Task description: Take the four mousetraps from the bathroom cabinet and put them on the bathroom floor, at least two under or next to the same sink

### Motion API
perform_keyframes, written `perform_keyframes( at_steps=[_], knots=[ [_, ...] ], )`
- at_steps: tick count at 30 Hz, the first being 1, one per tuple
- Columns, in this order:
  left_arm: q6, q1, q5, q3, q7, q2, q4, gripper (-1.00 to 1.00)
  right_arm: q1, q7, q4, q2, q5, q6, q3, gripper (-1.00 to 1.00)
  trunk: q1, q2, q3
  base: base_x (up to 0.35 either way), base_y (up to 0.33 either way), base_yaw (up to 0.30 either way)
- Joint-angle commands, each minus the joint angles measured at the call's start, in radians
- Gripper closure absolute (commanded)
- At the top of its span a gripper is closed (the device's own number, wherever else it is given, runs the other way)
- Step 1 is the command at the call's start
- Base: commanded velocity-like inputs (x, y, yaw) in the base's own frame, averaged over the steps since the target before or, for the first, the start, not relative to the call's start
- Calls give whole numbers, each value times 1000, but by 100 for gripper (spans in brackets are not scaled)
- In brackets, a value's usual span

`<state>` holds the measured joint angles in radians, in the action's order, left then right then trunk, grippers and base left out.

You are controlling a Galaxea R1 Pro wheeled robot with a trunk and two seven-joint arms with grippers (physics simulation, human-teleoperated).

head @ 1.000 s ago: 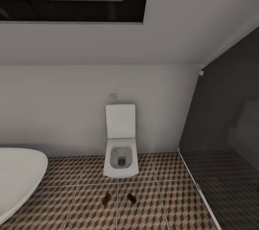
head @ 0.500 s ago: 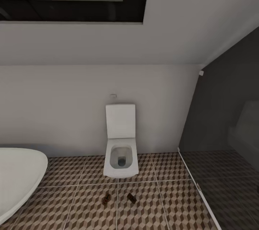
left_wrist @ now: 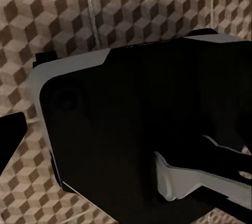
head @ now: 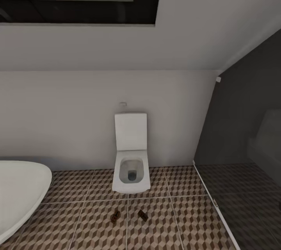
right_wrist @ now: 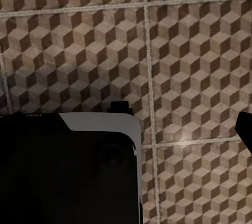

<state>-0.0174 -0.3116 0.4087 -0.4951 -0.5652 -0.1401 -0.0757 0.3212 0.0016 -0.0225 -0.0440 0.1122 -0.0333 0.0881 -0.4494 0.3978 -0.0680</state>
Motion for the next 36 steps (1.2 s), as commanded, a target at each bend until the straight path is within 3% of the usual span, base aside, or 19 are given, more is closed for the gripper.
perform_keyframes(
  at_steps=[1,7,12,15,16,19,20,23,32,34,36],
  knots=[
    [22,-1,10,-8,-50,-51,-2,-100,1,0,1,0,11,-3,9,-100,-1,2,-2,0,0,0],
    [89,-1,12,-9,-102,-173,-4,-100,1,0,1,1,11,-3,9,-100,-1,2,-2,0,0,0],
    [95,-1,13,-9,-86,-219,-4,-100,1,0,1,0,11,-3,9,-100,-1,2,-2,0,0,0],
    [90,-1,14,-9,-11,-227,-4,-100,1,0,1,0,11,-3,9,-100,-1,2,-2,0,0,0],
    [79,-1,14,-9,50,-221,-4,-100,1,0,1,0,11,-3,9,-100,-1,2,-2,0,0,0],
    [51,-1,14,-8,155,-197,-4,-100,1,0,1,0,11,-3,9,-100,-1,2,-2,0,0,0],
    [31,-1,14,-8,219,-178,-4,-100,1,0,1,1,11,-3,9,-100,-1,2,-2,0,0,0],
    [3,-1,15,-7,307,-144,-4,-100,1,0,1,1,11,-3,9,-100,-1,2,-2,0,0,0],
    [-15,-1,22,-1,376,-84,-1,-100,1,1,2,3,12,0,9,-100,-1,2,-2,0,0,0],
    [-14,-1,30,-1,412,-61,-1,-100,1,2,2,3,12,1,9,-100,-1,2,-2,0,0,0],
    [-12,-1,39,-1,488,-34,-1,-100,1,2,3,4,12,1,9,-100,-1,2,-2,0,0,0]
  ],
)
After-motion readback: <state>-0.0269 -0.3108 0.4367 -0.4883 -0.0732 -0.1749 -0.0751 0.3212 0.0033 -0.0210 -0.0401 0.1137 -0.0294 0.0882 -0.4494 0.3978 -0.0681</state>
